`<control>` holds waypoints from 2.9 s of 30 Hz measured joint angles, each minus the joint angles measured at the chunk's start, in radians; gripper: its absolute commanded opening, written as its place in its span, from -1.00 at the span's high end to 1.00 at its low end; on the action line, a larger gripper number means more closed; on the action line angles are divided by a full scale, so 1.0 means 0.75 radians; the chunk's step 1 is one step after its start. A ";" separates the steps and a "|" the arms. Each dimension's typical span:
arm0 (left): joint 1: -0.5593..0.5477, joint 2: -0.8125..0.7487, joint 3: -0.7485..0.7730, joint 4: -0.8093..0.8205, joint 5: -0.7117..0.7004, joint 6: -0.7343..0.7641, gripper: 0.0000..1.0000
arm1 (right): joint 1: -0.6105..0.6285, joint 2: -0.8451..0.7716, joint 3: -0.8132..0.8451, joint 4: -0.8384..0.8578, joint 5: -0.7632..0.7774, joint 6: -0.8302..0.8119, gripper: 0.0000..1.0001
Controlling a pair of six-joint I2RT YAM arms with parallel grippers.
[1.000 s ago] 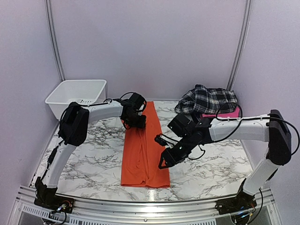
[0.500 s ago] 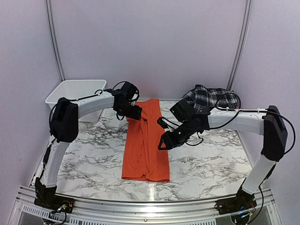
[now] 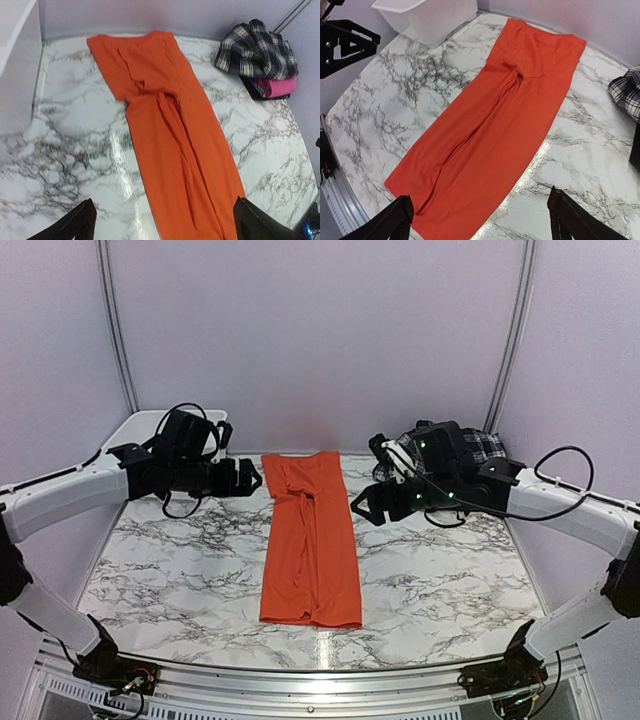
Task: Fold and stack the mixed laundry pile
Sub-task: Pick up the rectangle-folded T-shirt from the center of the board, then fold the rectangle-folded T-shirt at the center of the board.
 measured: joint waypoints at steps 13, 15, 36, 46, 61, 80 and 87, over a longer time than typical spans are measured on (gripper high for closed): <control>-0.376 -0.261 -0.774 0.038 0.151 -0.639 -0.37 | 0.015 -0.021 -0.553 -0.047 -0.439 0.332 -0.32; -0.403 -0.232 -0.787 0.070 0.167 -0.699 -0.29 | 0.031 0.022 -0.567 -0.027 -0.469 0.369 -0.28; -0.466 0.021 -0.802 0.357 0.307 -0.835 0.43 | 0.135 0.315 -0.598 0.280 -0.653 0.534 0.51; -0.502 0.032 -0.803 0.378 0.364 -0.803 1.00 | 0.162 0.331 -0.598 0.296 -0.668 0.552 1.00; -0.748 -0.306 -0.948 0.323 0.414 -0.975 1.00 | 0.292 0.048 -0.719 0.134 -0.734 0.611 1.00; -0.206 0.015 -0.497 0.209 0.477 -0.675 1.00 | -0.074 0.428 -0.089 -0.028 -0.688 0.335 1.00; -0.010 0.290 -0.235 0.181 0.503 -0.528 1.00 | -0.230 0.748 0.293 -0.050 -0.675 0.225 1.00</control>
